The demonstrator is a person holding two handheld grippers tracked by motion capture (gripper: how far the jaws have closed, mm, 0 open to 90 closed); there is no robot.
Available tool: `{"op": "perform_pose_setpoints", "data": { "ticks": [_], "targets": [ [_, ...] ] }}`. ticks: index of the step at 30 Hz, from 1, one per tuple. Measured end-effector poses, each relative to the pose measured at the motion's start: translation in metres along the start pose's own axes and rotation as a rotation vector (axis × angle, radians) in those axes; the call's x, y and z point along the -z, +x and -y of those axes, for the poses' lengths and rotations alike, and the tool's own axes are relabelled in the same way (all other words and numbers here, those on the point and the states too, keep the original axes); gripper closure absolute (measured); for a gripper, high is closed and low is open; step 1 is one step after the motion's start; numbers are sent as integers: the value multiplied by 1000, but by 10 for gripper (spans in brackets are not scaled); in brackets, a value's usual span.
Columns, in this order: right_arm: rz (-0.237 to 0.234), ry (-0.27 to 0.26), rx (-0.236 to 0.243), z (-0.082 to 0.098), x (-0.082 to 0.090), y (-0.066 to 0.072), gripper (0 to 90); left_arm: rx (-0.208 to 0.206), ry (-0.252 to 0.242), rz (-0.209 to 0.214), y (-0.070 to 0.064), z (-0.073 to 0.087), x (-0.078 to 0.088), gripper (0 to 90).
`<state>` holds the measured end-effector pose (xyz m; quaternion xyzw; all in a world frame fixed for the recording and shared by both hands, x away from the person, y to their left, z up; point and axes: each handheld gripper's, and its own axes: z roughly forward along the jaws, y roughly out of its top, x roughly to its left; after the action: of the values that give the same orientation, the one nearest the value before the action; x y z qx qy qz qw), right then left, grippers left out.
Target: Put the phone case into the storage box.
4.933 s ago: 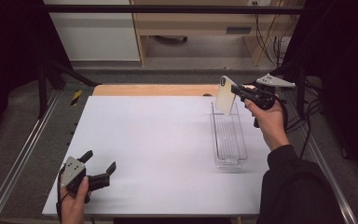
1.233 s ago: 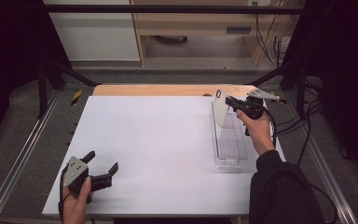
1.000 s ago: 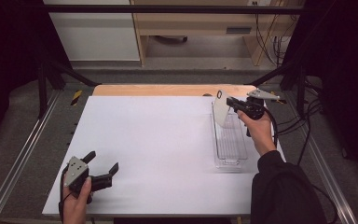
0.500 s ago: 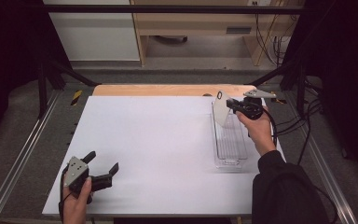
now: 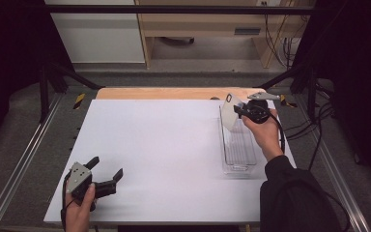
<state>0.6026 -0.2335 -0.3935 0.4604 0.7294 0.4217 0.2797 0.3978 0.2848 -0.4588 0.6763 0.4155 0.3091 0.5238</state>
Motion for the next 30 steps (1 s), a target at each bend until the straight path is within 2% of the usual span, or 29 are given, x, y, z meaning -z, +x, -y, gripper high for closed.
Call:
{"op": "perform_pose_setpoints", "data": {
  "ticks": [4,6,10,23,30],
  "targets": [
    [18,22,6,-1,1,1,669,1,0,-3,0,0,0,20],
    [19,37,14,-1,1,2,731,1,0,-3,0,0,0,20],
    [33,61,28,-2,0,2,743,2,-2,-4,0,0,1,20],
    [122,48,-7,-6,-17,-8,660,10,-4,-6,1,0,1,20],
    [138,31,-12,-9,-25,-9,617,14,-6,-5,0,0,1,20]
  ]
}}
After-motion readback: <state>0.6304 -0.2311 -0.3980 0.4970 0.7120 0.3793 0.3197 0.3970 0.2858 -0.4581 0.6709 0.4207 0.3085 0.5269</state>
